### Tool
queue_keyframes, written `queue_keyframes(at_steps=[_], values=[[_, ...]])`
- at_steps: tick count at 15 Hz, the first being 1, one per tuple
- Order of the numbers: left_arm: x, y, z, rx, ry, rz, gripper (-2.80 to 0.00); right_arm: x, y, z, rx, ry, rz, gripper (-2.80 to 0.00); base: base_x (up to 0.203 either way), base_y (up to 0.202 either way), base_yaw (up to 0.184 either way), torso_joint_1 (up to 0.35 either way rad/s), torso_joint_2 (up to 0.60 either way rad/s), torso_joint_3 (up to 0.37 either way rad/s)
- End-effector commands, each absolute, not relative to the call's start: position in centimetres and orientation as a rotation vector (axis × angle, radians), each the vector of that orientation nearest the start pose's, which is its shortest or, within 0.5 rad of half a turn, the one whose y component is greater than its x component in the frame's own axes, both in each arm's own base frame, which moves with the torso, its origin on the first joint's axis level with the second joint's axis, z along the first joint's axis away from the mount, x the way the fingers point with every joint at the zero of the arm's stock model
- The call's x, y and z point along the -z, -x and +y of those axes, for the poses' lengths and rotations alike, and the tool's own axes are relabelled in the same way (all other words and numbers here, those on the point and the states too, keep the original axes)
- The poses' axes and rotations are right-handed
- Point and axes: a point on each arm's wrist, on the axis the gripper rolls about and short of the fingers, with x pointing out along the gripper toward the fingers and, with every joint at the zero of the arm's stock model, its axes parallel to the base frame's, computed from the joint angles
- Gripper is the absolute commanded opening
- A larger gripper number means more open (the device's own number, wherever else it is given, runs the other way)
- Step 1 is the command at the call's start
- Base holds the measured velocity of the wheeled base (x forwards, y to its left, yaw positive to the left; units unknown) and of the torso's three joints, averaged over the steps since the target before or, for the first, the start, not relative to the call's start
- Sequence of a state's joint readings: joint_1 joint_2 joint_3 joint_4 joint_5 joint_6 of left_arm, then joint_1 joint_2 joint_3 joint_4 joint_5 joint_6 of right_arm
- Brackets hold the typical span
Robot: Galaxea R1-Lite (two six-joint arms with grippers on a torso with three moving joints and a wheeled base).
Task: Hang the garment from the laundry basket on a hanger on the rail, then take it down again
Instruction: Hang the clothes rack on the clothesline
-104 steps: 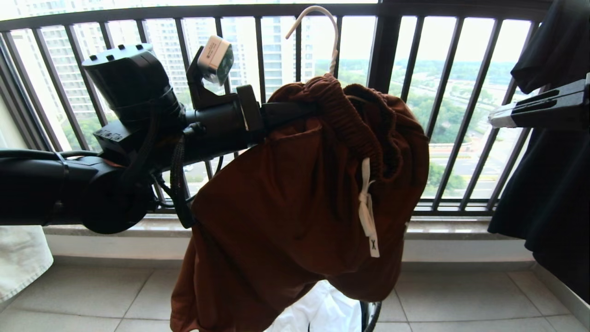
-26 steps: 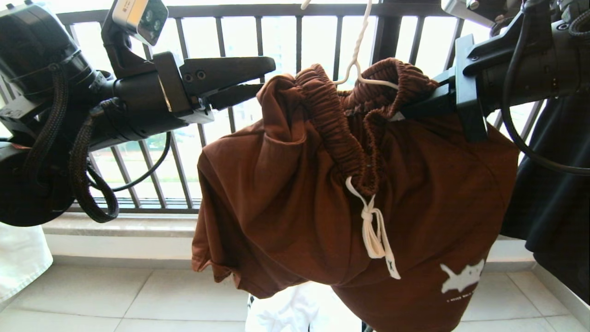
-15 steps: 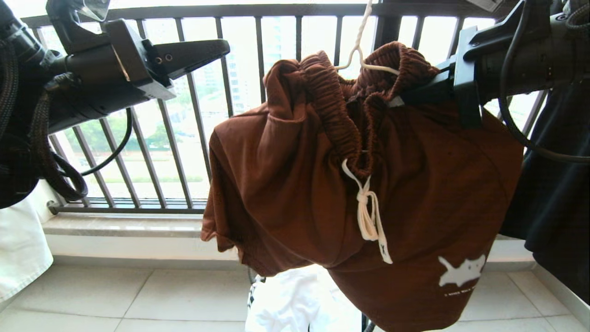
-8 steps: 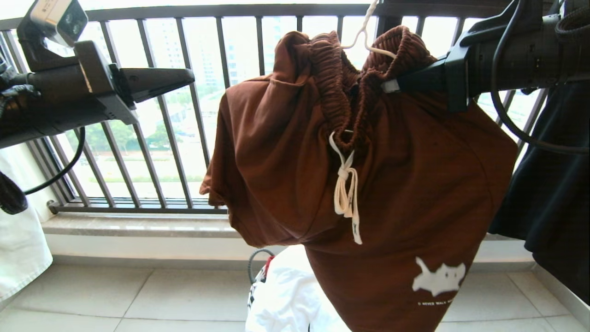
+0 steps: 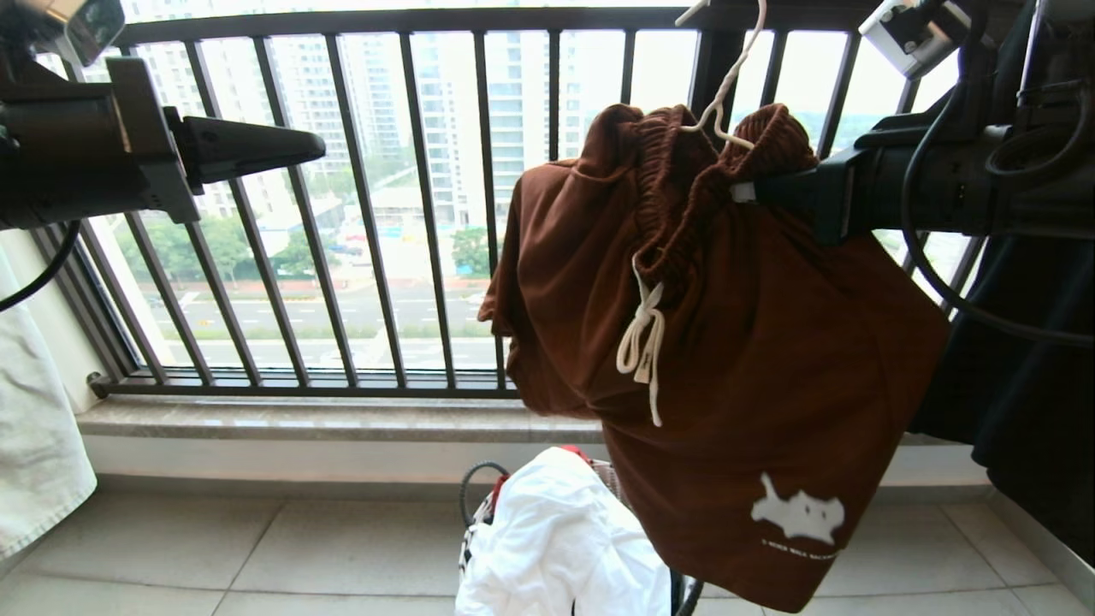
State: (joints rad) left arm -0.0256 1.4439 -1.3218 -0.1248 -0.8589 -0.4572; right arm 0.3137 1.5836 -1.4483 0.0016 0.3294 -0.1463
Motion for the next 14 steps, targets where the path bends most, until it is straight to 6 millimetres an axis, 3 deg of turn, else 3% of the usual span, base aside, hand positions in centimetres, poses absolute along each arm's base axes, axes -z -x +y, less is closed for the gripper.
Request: queue_keyframes(at_steps=[1, 5, 8, 14], values=[[-33.7, -25.8, -3.7, 0.714, 0.324, 0.234, -2.8, -32.3, -27.4, 9.2, -0.606, 0.113, 0.11, -2.8, 0.0, 0.0, 0.0, 0.0, 0.0, 0.0], [-32.2, -26.6, -6.8, 0.553, 0.163, 0.271, -2.8, -30.4, -27.3, 9.0, -0.57, 0.042, 0.168, -2.8, 0.0, 0.0, 0.0, 0.0, 0.0, 0.0], [-31.7, -27.0, -7.9, 0.39, 0.059, 0.262, -2.8, -30.4, -26.7, 8.9, -0.577, 0.044, 0.168, -2.8, 0.0, 0.0, 0.0, 0.0, 0.0, 0.0], [-31.3, -27.1, -8.7, 0.38, 0.028, 0.268, -2.8, -29.6, -26.1, 8.7, -0.575, 0.048, 0.192, -2.8, 0.0, 0.0, 0.0, 0.0, 0.0, 0.0]])
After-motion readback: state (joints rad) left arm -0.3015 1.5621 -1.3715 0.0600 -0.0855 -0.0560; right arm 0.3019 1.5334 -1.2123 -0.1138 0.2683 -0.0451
